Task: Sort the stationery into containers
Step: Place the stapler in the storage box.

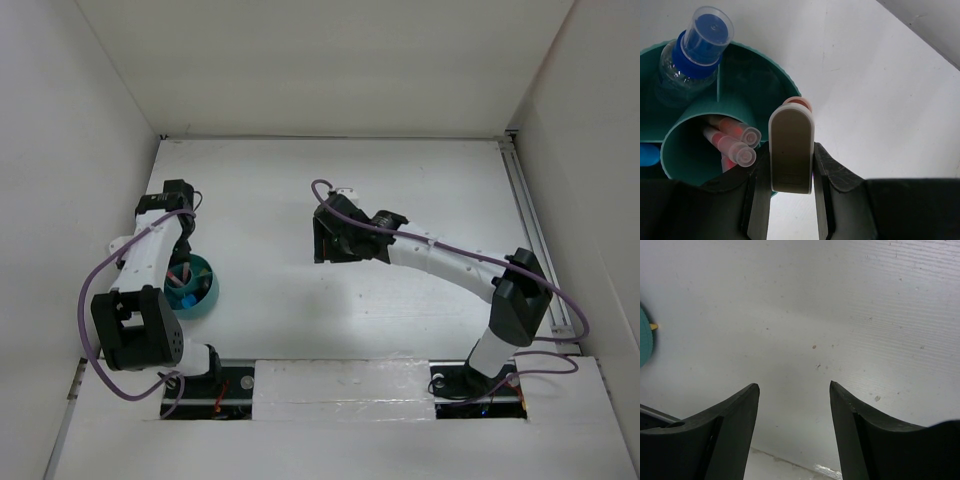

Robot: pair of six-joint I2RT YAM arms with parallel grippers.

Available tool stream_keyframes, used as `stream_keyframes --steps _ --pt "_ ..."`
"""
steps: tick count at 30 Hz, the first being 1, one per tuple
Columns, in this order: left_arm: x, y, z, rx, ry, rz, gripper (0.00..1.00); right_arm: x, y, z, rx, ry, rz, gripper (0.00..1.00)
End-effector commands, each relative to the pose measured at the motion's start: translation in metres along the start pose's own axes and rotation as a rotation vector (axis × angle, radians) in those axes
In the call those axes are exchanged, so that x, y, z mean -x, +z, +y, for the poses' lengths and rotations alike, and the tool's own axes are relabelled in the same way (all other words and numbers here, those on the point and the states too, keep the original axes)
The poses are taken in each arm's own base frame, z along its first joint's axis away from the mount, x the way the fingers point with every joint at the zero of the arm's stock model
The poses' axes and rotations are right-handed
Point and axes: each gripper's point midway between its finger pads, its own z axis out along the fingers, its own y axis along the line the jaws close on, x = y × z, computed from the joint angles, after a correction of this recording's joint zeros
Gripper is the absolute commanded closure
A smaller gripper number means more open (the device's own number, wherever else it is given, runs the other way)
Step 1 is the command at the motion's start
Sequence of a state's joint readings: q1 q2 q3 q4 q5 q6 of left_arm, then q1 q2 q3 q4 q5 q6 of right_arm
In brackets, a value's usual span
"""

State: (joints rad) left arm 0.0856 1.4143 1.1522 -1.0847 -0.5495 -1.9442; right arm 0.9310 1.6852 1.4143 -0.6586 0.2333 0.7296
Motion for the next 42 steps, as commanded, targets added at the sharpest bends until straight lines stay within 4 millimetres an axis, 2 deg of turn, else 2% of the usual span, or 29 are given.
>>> stream_keyframes --steps 1,15,23,26,28,30,39,42 --pt "0.006 -0.003 -0.004 0.013 -0.298 -0.019 1.00 0.013 -0.009 0.008 0.030 0.000 -0.059 0.36" --pt "0.001 0.006 0.011 0.045 -0.305 -0.006 1.00 0.016 -0.011 0.010 0.036 -0.017 -0.066 0.36" --pt "0.001 0.004 0.008 0.032 -0.315 0.003 1.00 0.014 -0.009 0.006 0.023 -0.028 -0.066 0.36" --pt "0.001 0.004 0.008 0.032 -0.315 0.003 0.95 0.014 -0.009 0.006 0.022 -0.028 -0.066 0.36" --pt "0.001 0.004 0.008 0.032 -0.315 0.003 0.95 0.016 -0.009 0.007 0.028 -0.026 -0.072 0.36" --pt "0.002 0.002 0.007 0.026 -0.320 0.008 1.00 0.016 -0.009 0.007 0.028 -0.025 -0.072 0.36" --pt "0.005 -0.002 0.010 0.038 -0.344 0.010 1.00 0.019 -0.008 0.004 0.023 -0.019 -0.075 0.36" --pt "0.007 -0.004 0.011 0.030 -0.351 0.016 0.95 0.021 -0.007 0.001 0.017 -0.021 -0.077 0.36"
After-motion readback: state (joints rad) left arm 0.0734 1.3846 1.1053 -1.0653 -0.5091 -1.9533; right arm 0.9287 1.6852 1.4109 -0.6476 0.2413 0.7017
